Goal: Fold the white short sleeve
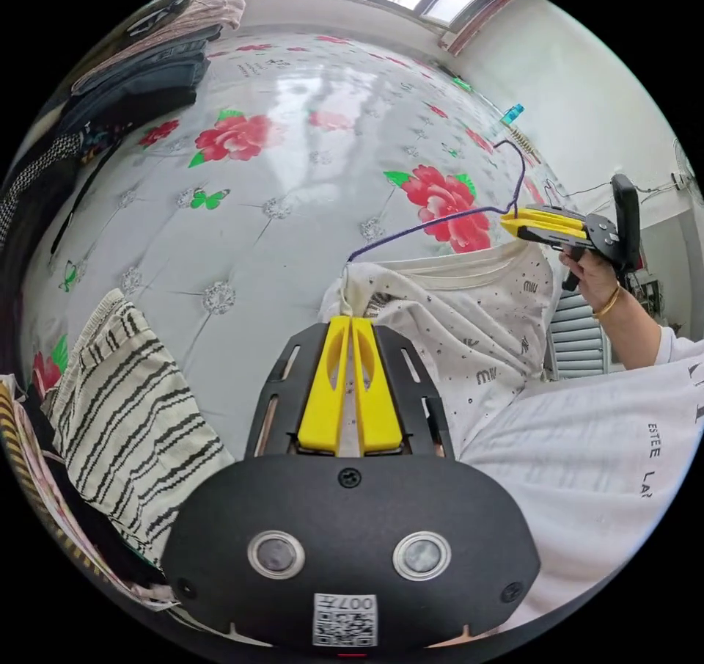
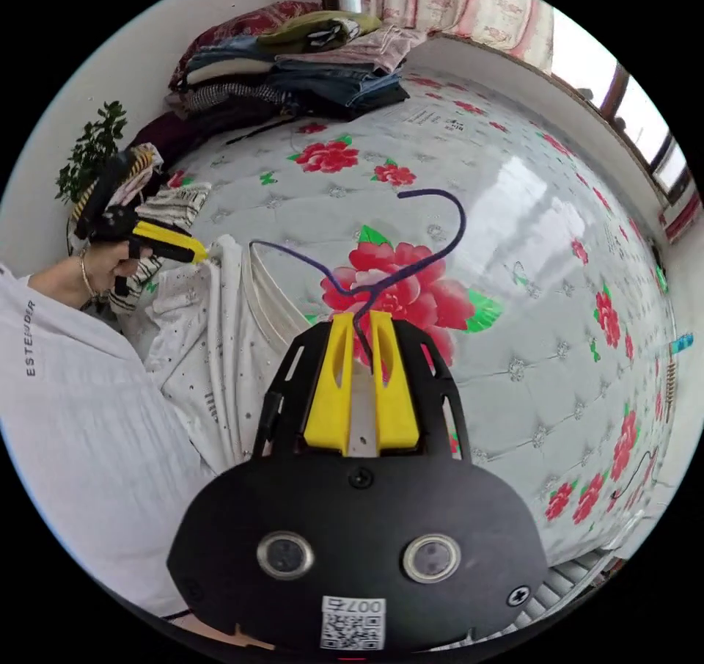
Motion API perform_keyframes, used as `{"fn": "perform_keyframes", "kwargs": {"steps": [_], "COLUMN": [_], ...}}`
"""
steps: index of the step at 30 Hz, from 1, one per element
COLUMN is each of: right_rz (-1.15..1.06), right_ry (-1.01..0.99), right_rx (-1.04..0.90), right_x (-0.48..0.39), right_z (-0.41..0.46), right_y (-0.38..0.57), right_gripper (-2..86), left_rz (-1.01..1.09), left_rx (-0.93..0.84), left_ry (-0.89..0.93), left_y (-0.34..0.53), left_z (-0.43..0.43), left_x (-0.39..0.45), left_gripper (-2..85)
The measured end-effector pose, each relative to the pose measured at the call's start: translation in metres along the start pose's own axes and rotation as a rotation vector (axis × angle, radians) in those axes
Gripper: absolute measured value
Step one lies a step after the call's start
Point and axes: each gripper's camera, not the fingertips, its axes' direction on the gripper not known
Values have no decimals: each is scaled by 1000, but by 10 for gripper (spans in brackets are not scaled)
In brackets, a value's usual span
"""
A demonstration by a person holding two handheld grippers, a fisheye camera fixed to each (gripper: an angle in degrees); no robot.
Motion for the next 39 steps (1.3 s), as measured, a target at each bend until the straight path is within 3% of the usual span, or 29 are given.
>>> {"fn": "perform_keyframes", "kwargs": {"steps": [2, 4, 6, 8, 12, 25, 28, 30, 33, 35, 39], "right_rz": [136, 298, 548, 614, 467, -49, 139, 497, 846, 941, 856], "right_ry": [-41, -152, -372, -393, -395, -74, 9, -164, -448, -568, -563], "right_rx": [95, 196, 306, 279, 184, -41, 52, 191, 334, 387, 366], "right_x": [37, 82, 136, 144, 110, 42, 81, 156, 223, 238, 214], "right_z": [-28, -52, -55, -39, -12, -6, -33, -56, -38, -21, -17], "right_y": [8, 27, 60, 70, 47, 22, 20, 56, 131, 157, 138], "right_gripper": [8, 5, 1, 0, 1, 9, 6, 2, -1, -1, -1], "left_rz": [-31, -70, -80, -25, 83, 6, -11, -28, -25, 32, 179], "left_rx": [-1, 37, 61, 36, -3, -43, -37, 35, 27, -41, -128], "left_ry": [-19, 83, 122, 112, 120, 36, -8, 53, 96, 134, 165], "left_y": [4, 8, 4, -7, -27, -13, -13, -13, -27, -40, -52], "left_z": [-3, -7, -8, -3, 11, 14, 14, 8, 11, 25, 52], "left_x": [-15, -32, -33, -21, 6, -21, -19, -20, -14, -1, 42], "left_gripper": [-10, -10, -10, -10, -10, -10, -10, -10, -10, -10, -10]}}
